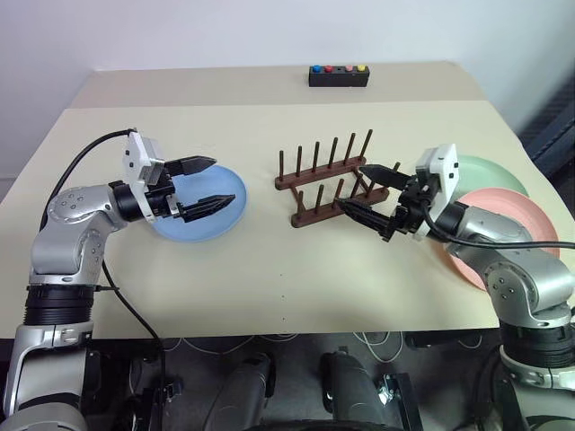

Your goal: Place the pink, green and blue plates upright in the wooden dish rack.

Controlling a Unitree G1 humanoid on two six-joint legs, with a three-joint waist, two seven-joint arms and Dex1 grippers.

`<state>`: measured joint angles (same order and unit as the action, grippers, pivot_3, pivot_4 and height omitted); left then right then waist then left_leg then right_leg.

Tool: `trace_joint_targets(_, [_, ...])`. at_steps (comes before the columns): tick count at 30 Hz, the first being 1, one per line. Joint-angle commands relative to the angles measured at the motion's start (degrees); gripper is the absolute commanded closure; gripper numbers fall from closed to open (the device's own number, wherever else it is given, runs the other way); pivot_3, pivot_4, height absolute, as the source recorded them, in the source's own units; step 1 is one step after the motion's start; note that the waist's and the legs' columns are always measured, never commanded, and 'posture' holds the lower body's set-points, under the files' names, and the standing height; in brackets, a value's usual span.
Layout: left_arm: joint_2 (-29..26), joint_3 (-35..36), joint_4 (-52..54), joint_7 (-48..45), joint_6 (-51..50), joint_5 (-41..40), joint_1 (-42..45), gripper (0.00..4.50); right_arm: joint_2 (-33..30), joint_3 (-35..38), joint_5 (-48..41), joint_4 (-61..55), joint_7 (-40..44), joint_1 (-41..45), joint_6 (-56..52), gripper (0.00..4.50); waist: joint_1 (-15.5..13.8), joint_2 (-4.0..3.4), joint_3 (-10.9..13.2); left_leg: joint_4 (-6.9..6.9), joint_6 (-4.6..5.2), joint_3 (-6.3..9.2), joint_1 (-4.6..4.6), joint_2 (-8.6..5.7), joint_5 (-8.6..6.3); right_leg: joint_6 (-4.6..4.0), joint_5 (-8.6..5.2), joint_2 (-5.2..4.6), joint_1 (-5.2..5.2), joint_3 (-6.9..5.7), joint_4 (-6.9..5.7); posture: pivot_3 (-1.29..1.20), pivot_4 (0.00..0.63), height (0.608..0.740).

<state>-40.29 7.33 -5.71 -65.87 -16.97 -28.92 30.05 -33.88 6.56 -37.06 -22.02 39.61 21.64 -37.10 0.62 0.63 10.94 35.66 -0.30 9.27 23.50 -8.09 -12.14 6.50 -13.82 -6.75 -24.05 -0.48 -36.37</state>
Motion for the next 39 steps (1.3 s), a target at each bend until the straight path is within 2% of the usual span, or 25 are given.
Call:
trace_joint_targets(1, [-0.15, -0.46, -0.56, -1.20, 0.70, 0.30, 2.00, 0.00, 0.08, 0.20, 0.28, -2.75, -0.92, 0.16, 0.74, 0.06, -0.08, 0.00, 0.00, 0.00, 0.00, 0.00, 0.00, 0.00, 0.00, 0.00, 0.00, 0.00, 0.00, 0.00, 0.01, 0.00, 0.150, 0.740])
trace_joint_targets(7, [3.39, -4.48, -5.26, -2.78, 3.52, 3.28, 5.39, 0.00, -1.27, 3.04, -1.36, -5.30, -2.58, -0.91, -0.58, 0.06, -0.19, 0.01, 0.00, 0.01, 0.00, -0.01, 0.00, -0.02, 0.00, 0.00, 0.00, -0.01, 0.02, 0.00, 0.01, 0.00, 0.150, 0.740])
trace_joint_targets(17, [7.00, -11.20, -1.60, -2.24, 4.11, 7.74, 5.43, 0.00, -0.64, 3.49, 0.81, -4.02, -3.04, -1.56, 2.72, 0.06, 0.04, 0.01, 0.00, 0.02, 0.01, -0.03, 0.00, 0.01, 0.00, 0.00, 0.01, 0.00, 0.01, 0.01, 0.01, 0.00, 0.150, 0.740])
trace_joint_targets(20, [8.51, -14.40, -1.40, -0.06, 5.43, 11.72, 5.50, 0.00, -0.58, 3.70, 1.60, -2.71, -2.97, -0.95, 4.21, 0.06, -0.05, 0.01, -0.01, 0.02, 0.01, -0.04, 0.00, 0.01, 0.00, 0.00, 0.01, 0.00, 0.01, 0.01, 0.01, 0.00, 0.150, 0.740])
trace_joint_targets(23, [10.46, -17.89, -4.16, 5.70, 10.82, 19.71, 5.78, 0.00, -0.75, 3.92, 1.55, -2.32, -2.89, -1.01, 4.44, 0.06, -0.17, 0.02, -0.01, 0.03, 0.01, -0.06, 0.00, 0.00, 0.00, 0.01, 0.02, -0.01, 0.03, 0.02, 0.02, 0.00, 0.150, 0.740])
trace_joint_targets(28, [14.76, -18.81, -4.47, 11.05, 9.17, 21.87, 5.43, 0.00, -2.95, 6.21, -0.83, -3.86, 0.26, -4.33, 3.89, 0.06, -0.24, 0.02, -0.01, 0.03, 0.02, -0.05, 0.01, -0.01, 0.00, 0.04, 0.04, 0.00, 0.03, 0.02, 0.03, 0.00, 0.150, 0.740])
trace_joint_targets(39, [21.69, -24.95, -8.60, 19.25, 4.34, 30.14, 6.91, 0.00, -3.39, 8.48, -2.59, -6.66, -3.17, -6.07, 1.93, 0.06, -0.18, 0.02, -0.01, 0.08, 0.04, -0.10, 0.00, -0.01, -0.01, 0.08, 0.06, 0.00, 0.05, 0.03, 0.02, 0.00, 0.150, 0.740])
